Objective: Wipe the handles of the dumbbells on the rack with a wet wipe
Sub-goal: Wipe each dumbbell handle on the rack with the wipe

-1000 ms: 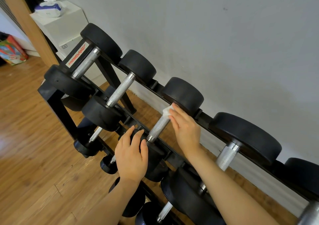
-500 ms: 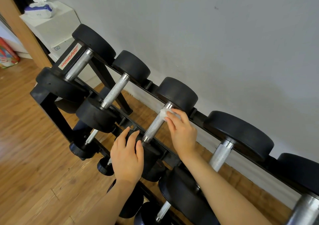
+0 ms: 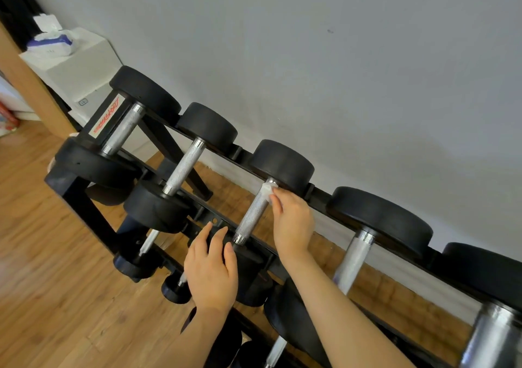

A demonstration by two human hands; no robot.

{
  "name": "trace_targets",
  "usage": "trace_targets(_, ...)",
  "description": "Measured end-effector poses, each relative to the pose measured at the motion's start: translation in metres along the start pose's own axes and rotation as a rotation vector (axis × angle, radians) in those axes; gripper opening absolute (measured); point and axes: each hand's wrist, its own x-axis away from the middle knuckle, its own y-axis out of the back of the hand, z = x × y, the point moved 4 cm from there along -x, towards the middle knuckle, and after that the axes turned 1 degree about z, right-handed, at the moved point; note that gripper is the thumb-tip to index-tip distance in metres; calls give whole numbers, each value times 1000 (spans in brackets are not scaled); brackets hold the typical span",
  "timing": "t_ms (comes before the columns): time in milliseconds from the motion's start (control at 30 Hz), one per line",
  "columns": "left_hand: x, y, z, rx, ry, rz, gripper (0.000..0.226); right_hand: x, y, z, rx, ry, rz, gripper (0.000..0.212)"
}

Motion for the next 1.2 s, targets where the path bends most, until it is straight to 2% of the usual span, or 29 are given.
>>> trace_targets(267,-2,1,-4,-29,-2,1,49,17,-13,22,-269,-280,-117,17)
trace_targets(533,-3,0,-3,-33,-20,13,49,29,-24,21,-447,-349,-347,19)
trace_targets(900,-3,0,-1,-22,-30,19,49,30,-28,17,-499,-385,-363,19)
trace_targets(1200,-2,0,0,-30,-23,36,49,33,-28,17,-344,-365,-340,28)
